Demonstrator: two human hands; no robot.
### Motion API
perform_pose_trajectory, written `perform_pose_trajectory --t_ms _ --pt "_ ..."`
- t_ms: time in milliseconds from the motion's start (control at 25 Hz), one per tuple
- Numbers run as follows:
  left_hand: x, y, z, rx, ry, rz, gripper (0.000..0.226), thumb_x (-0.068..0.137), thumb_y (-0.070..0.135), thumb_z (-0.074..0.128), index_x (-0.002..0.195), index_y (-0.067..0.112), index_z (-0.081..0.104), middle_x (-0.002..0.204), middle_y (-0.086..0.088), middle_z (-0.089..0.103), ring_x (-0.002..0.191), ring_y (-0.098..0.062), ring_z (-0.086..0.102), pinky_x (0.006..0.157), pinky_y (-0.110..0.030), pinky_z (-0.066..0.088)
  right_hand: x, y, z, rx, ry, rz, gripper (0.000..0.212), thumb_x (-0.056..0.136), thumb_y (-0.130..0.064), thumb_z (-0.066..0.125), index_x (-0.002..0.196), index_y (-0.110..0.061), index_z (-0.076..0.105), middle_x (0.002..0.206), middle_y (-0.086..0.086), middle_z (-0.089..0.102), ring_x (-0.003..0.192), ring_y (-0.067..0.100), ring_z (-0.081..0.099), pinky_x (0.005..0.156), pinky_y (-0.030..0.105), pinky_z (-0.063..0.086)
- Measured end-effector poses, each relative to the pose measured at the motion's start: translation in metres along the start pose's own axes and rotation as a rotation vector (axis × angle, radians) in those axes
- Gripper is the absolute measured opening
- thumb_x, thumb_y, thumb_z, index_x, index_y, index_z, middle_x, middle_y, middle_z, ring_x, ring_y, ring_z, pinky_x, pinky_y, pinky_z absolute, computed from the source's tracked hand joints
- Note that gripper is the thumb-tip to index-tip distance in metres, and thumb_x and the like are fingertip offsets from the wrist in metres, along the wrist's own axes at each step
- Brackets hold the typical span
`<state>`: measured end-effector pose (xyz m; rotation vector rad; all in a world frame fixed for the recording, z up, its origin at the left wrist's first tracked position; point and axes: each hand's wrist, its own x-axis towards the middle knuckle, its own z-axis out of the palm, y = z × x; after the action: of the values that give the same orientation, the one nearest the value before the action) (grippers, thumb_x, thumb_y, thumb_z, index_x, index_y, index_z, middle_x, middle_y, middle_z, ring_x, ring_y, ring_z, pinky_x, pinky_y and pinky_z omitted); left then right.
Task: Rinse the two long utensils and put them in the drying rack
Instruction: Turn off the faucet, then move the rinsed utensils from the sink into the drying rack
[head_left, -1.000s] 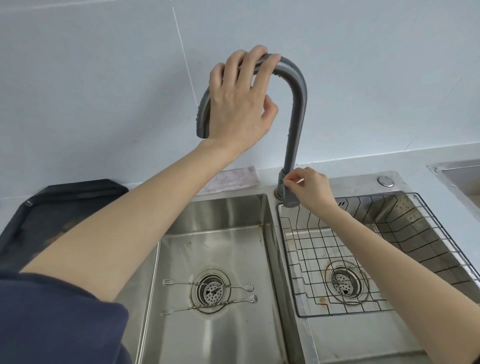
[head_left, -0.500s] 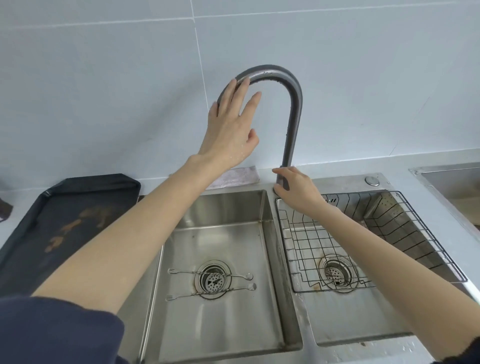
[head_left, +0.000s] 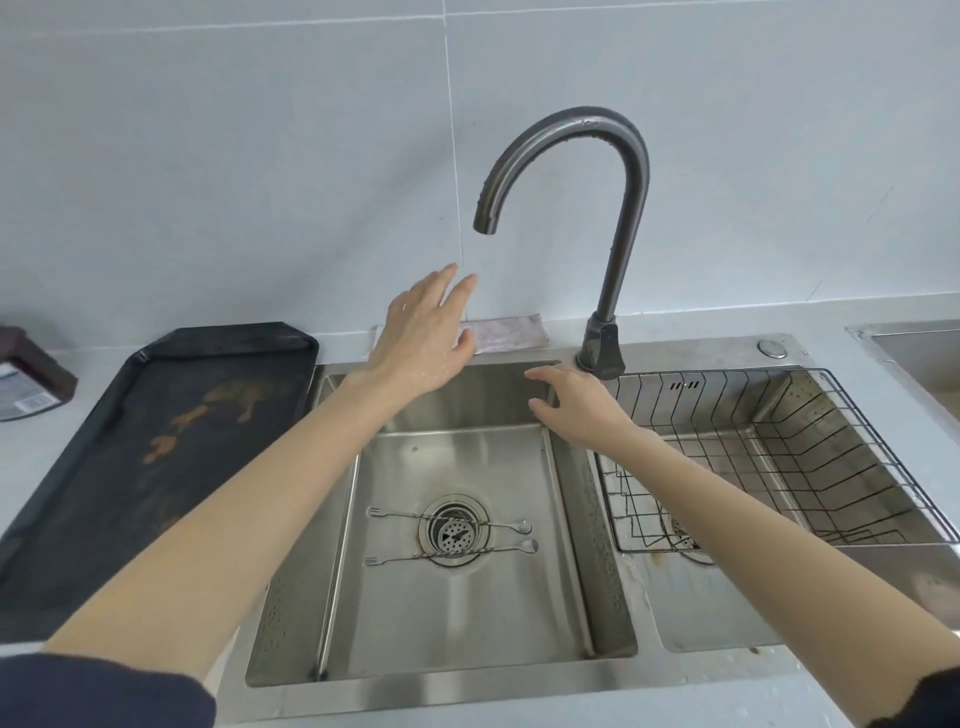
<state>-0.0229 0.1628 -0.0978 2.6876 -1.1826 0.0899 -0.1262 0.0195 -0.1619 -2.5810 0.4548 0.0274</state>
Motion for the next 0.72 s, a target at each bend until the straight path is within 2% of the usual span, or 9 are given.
perform_pose_trajectory --t_ms 280,480,720 --pt "-0.020 -0.039 0.039 -0.027 -0.159 -0.074 0.052 0.093 0.022 0.044 0.142 0.014 0.032 0.148 -0.006 0.036 0.133 -0.027 0.038 0.109 -0.039 0.031 0.003 -0.011 0.043 -0.028 -0.142 0.045 0.042 0.091 -0.017 0.047 0.133 -0.014 0.046 0.138 0.010 0.050 0.124 0.029 0.050 0.106 0.041 0.040" --pt "-0.034 -0.064 0.084 -0.052 -0.380 -0.112 0.052 0.093 0.027 0.044 0.143 0.016 0.031 0.147 -0.006 0.038 0.133 -0.025 0.040 0.109 -0.041 0.032 0.009 -0.009 0.076 -0.095 -0.244 0.092 0.041 0.092 -0.018 0.047 0.133 -0.016 0.045 0.139 0.008 0.050 0.126 0.029 0.048 0.105 0.042 0.039" --pt "-0.050 -0.090 0.144 -0.095 -0.633 -0.159 0.050 0.093 0.025 0.046 0.140 0.011 0.035 0.146 -0.011 0.039 0.133 -0.029 0.039 0.111 -0.042 0.033 0.015 0.005 0.118 -0.054 -0.369 0.148 0.037 0.092 -0.014 0.046 0.129 -0.016 0.049 0.132 0.007 0.054 0.119 0.028 0.052 0.096 0.040 0.044"
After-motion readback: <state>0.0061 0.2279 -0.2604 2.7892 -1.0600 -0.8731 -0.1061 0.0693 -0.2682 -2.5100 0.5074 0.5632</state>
